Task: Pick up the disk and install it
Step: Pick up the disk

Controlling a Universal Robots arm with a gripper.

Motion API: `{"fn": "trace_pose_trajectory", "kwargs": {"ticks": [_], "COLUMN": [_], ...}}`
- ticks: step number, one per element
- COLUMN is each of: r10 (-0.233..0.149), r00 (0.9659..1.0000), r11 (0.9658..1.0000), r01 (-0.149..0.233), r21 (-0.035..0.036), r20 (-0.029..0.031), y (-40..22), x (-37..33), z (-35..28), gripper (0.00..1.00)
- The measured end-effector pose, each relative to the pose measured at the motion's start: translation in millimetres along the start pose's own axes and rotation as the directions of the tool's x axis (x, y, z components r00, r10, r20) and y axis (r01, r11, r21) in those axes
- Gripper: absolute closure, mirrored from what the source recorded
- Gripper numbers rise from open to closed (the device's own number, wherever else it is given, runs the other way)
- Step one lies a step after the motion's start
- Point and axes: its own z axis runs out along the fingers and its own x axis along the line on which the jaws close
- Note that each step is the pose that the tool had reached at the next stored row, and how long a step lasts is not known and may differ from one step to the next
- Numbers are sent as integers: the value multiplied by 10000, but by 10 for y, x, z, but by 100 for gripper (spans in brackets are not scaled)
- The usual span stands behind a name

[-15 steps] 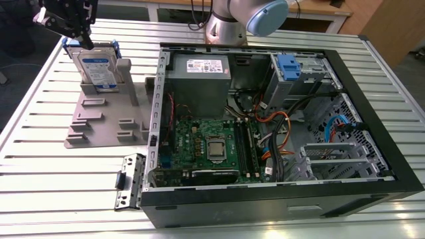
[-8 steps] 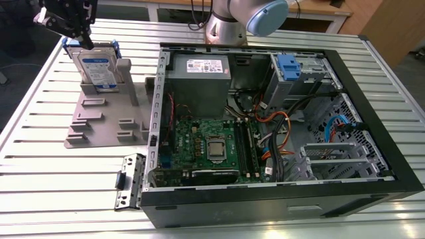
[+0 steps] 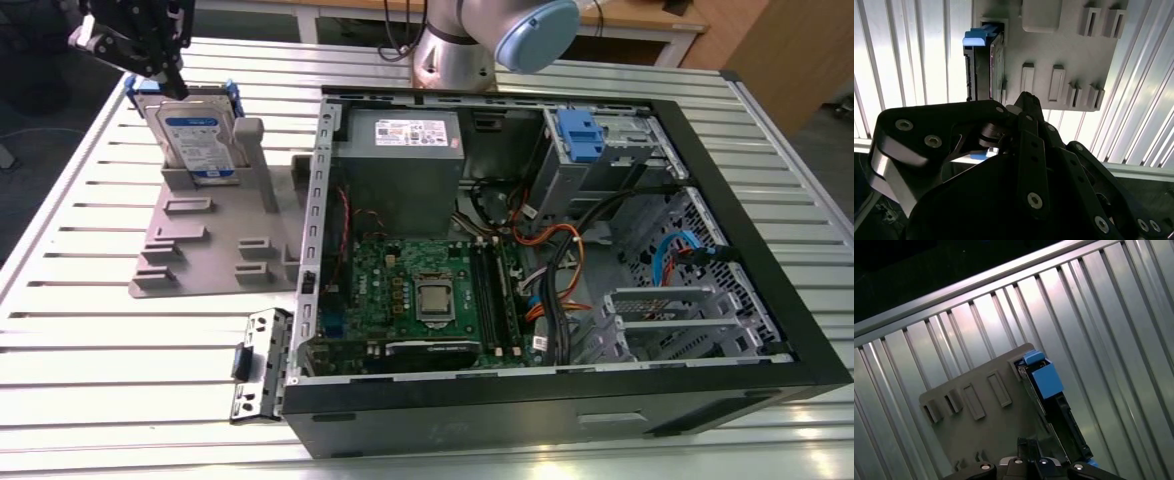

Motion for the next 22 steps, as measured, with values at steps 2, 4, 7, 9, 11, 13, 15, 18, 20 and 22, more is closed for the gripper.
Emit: {"fn": "trace_pose_trajectory", "kwargs": {"ticks": [2,4,7,9,11,13,15,18,20,22], "r10": [-61,-122,-216,-278,-341,-404,-464,-557,-618,-678], "r00": [10000,9999,9998,9996,9994,9992,9989,9984,9981,9977], "r11": [10000,9999,9998,9996,9994,9992,9989,9984,9981,9977], "r01": [61,122,216,278,341,404,464,557,618,678], "r21": [-2,-4,-6,-8,-10,-12,-14,-16,-18,-20], "r20": [2,3,5,6,7,9,9,11,13,14], "y": [0,0,0,0,0,0,0,0,0,0], "x": [0,0,0,0,0,0,0,0,0,0], "z": [0,0,0,0,0,0,0,0,0,0], "gripper": [90,90,90,90,90,90,90,90,90,90]}}
